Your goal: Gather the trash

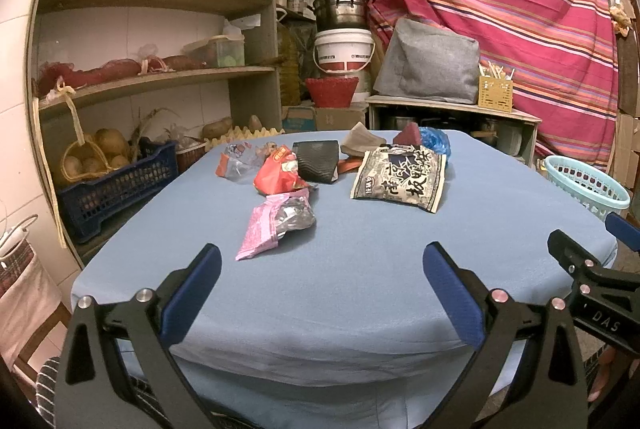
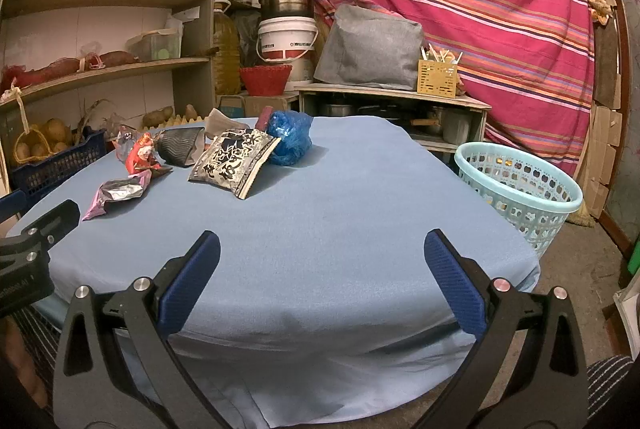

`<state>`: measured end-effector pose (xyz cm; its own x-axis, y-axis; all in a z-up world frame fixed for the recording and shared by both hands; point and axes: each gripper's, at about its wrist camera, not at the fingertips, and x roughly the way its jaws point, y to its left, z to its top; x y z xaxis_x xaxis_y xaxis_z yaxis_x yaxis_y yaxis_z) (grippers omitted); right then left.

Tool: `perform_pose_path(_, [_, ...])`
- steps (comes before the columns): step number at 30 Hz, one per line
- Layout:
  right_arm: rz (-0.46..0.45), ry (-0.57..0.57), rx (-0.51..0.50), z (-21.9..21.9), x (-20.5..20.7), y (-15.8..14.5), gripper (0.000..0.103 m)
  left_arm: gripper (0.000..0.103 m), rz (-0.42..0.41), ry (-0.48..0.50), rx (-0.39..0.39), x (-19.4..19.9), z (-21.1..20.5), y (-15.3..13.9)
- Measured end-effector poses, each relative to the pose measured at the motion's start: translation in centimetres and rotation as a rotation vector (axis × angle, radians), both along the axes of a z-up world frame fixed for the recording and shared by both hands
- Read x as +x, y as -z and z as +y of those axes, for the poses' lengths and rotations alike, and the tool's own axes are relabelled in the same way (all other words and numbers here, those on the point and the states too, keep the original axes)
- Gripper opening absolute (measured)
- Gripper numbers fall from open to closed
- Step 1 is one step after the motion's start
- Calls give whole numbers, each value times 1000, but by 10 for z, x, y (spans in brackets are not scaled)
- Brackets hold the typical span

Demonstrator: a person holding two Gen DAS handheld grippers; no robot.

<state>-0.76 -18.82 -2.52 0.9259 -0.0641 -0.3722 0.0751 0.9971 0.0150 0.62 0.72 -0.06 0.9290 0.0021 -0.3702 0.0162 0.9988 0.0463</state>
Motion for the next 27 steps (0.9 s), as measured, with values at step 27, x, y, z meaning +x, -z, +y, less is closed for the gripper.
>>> perform_pose_path(27, [31, 15, -8, -12, 45, -12, 99, 99, 122, -6, -8, 62, 25, 2])
